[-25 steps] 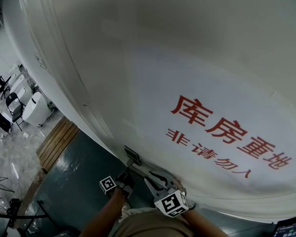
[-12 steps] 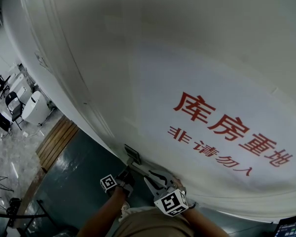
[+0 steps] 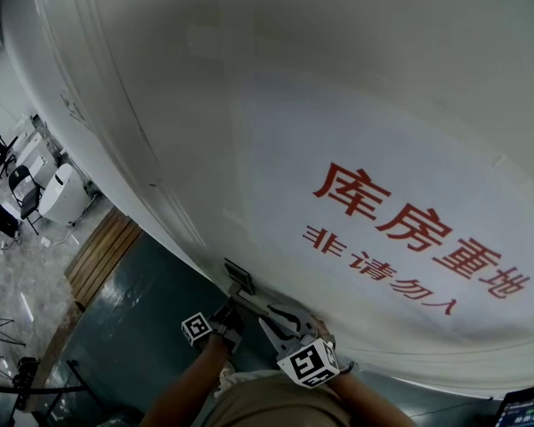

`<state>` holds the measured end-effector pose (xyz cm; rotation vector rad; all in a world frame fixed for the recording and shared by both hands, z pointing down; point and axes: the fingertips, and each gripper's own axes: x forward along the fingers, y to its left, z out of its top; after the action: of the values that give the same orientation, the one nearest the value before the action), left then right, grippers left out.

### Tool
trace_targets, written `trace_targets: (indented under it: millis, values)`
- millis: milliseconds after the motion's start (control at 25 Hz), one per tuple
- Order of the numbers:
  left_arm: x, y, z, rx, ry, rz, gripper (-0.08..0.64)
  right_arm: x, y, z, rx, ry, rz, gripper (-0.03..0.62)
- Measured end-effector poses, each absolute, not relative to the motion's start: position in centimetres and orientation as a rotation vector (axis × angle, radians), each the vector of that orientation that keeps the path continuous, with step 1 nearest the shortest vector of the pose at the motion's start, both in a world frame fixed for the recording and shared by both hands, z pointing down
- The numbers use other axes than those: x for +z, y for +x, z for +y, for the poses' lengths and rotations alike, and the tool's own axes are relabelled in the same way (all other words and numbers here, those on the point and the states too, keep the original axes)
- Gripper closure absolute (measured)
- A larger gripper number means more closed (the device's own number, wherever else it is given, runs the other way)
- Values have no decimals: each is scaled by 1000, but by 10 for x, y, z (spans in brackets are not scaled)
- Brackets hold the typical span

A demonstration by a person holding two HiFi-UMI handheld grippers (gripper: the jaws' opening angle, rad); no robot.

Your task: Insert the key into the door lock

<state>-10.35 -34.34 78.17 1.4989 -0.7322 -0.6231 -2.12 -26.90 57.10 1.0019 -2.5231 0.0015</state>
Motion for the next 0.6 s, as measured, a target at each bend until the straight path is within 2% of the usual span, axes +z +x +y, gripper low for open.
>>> trace_targets:
  millis: [600]
  values:
    - [781,-101,-349,-608,1510,-724,529,572,-17,-274,7,1017,-2519,495]
